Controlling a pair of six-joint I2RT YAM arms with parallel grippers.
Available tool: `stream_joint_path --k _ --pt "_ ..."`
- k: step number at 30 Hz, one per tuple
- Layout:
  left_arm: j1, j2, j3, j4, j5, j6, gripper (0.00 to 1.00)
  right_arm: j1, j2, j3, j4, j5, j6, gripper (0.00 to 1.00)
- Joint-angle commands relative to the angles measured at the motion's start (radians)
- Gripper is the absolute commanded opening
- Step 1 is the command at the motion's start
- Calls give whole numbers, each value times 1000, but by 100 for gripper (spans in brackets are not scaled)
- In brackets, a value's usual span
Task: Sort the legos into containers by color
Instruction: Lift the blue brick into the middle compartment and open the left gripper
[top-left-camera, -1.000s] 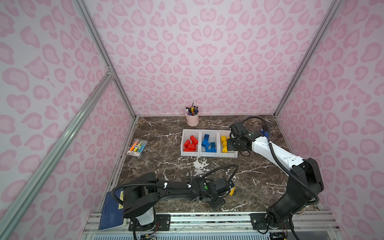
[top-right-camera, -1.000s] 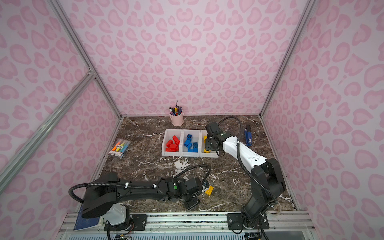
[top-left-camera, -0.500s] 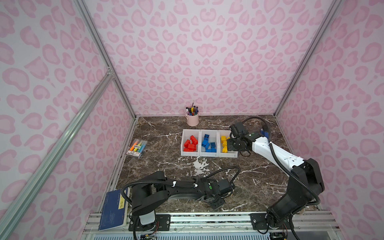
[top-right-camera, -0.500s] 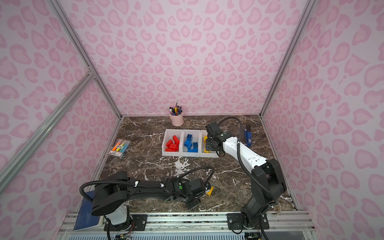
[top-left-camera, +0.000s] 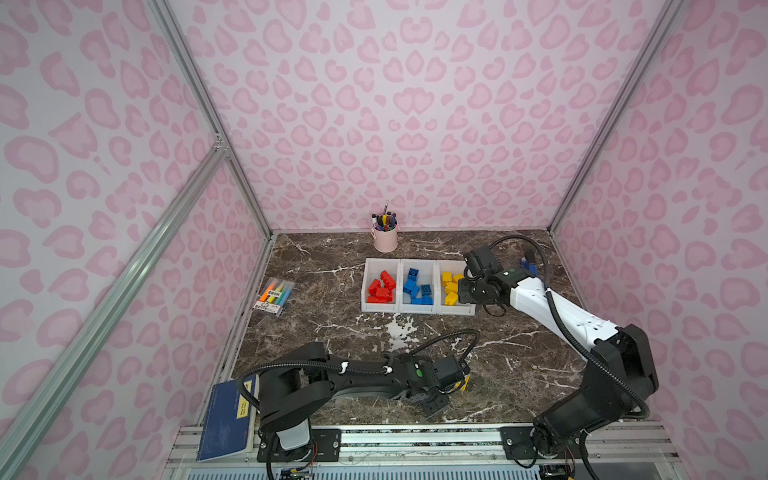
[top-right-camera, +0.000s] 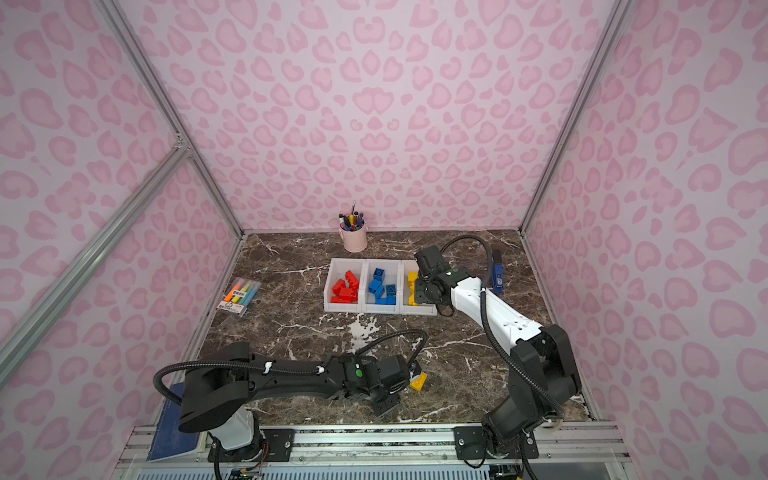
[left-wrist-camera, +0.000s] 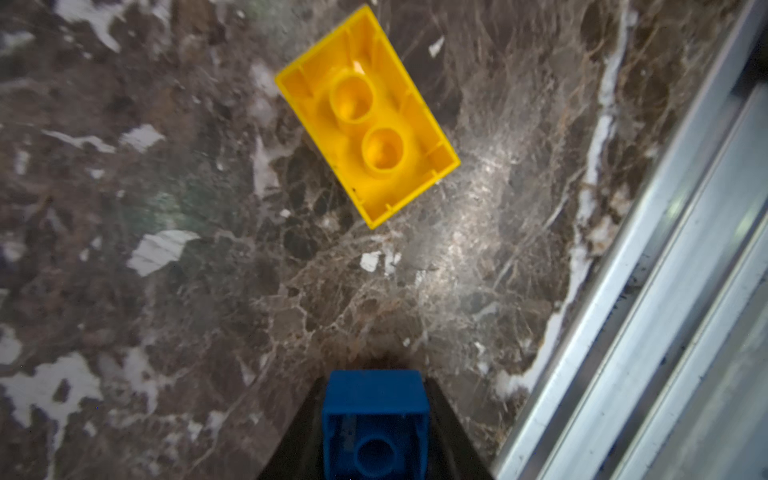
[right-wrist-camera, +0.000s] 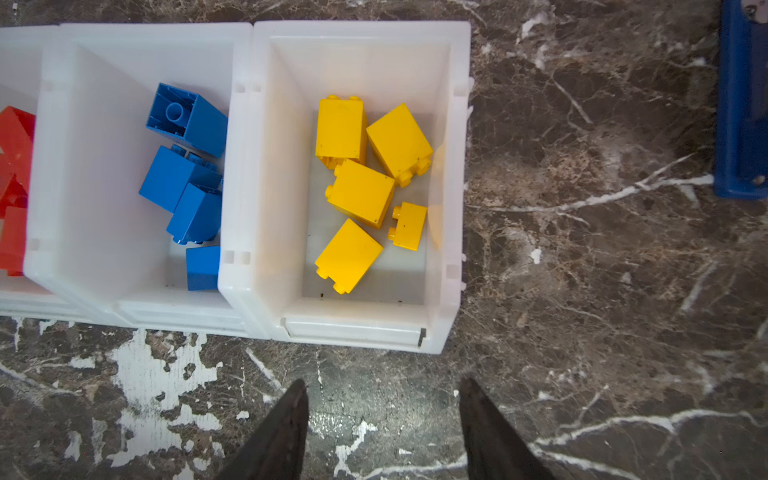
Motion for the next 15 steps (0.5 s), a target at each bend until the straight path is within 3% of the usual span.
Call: stream_joint_path --k 1,8,15 --pt "60 -28 8 23 -4 7 33 -4 -17 -10 9 23 6 59" --pt "264 -15 181 -23 -5 146 33 -11 -77 -24 -13 46 6 59" --pt "490 164 474 -55 22 199 33 -17 -162 -85 -19 58 28 58"
